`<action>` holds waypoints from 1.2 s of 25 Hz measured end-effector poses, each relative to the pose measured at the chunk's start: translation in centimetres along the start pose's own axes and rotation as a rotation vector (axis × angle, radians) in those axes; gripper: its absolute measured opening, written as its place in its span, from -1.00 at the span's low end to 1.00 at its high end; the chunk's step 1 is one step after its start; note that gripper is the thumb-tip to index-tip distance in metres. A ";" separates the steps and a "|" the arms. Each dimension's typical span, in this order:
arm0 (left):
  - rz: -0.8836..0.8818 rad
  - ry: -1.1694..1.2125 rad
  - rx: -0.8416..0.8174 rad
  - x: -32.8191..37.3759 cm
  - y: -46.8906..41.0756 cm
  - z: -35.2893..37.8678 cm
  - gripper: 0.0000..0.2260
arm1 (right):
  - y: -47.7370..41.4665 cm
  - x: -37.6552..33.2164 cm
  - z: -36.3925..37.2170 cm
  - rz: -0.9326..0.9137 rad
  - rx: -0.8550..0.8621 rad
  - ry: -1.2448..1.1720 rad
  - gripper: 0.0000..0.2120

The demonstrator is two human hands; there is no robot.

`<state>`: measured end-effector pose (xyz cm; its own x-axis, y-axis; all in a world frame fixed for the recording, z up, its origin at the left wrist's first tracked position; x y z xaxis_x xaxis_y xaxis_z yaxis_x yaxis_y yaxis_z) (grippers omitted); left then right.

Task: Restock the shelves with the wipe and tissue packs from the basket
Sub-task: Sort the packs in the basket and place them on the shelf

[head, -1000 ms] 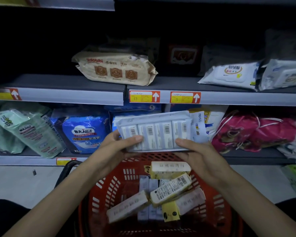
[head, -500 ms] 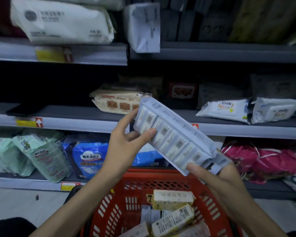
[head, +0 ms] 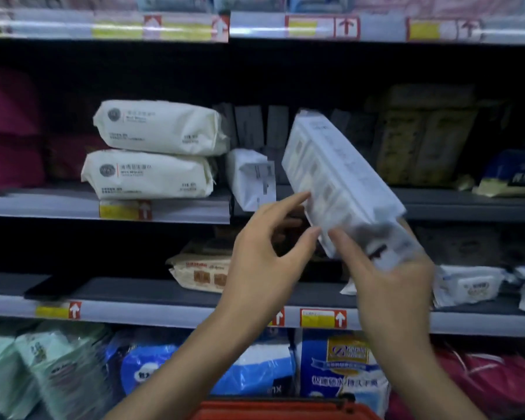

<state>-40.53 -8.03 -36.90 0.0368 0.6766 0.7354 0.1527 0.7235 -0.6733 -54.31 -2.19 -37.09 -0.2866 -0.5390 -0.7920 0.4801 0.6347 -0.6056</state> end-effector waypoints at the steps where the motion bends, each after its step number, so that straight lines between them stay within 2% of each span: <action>1: -0.006 -0.001 0.006 0.5 -0.9 -0.1 -0.60 | -1.8 -0.3 1.4 -0.038 -0.009 -0.026 -0.74; 4: -0.139 -0.041 0.016 0.7 -3.7 -1.0 -0.55 | -7.6 0.8 5.9 -0.085 -0.080 0.108 -0.72; 7: -0.407 -0.025 0.018 -0.5 -4.8 -2.3 -0.50 | -11.3 3.0 9.3 0.027 -0.373 0.483 -0.77; 9: -0.468 -0.020 0.021 -1.5 -4.2 -3.2 -0.53 | -11.6 3.6 9.5 0.013 -0.454 0.578 -0.74; 12: -0.469 -0.014 0.042 -2.2 -3.4 -4.4 -0.56 | -10.3 2.8 7.8 -0.054 -0.380 0.562 -0.57; 17: -0.443 -0.062 -0.002 -1.8 -2.1 -5.0 -0.58 | -6.6 2.5 5.4 0.010 -0.480 0.582 -0.27; 19: -0.403 -0.121 -0.049 -1.6 -1.3 -5.4 -0.54 | -5.3 2.3 4.3 0.016 -0.530 0.605 -0.23; 24: -0.322 -0.356 -0.283 -3.7 1.9 -6.7 -0.25 | -1.7 3.5 1.2 -0.066 -0.718 0.793 -0.08; 27: -0.292 -0.569 -0.458 -5.8 4.6 -7.2 -0.07 | 1.2 6.6 -0.6 -0.032 -0.909 0.996 0.13; 30: -0.318 -0.783 -0.637 -8.5 8.1 -7.4 -0.01 | 4.5 10.3 -2.5 0.027 -1.067 1.176 0.25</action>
<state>-32.33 -8.88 -48.04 -0.7082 0.5323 0.4637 0.5415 0.8311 -0.1270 -57.16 -3.49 -48.12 -0.9850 -0.1317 -0.1118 -0.1365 0.9900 0.0362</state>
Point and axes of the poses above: each hand's wrist, its own y-axis away from the middle knuckle, its own z-axis out of the palm, x = y × z, the point moved 2 cm from there along -y, towards the middle knuckle, and after that the axes turned 7 degrees about y, right-handed, at the moved point
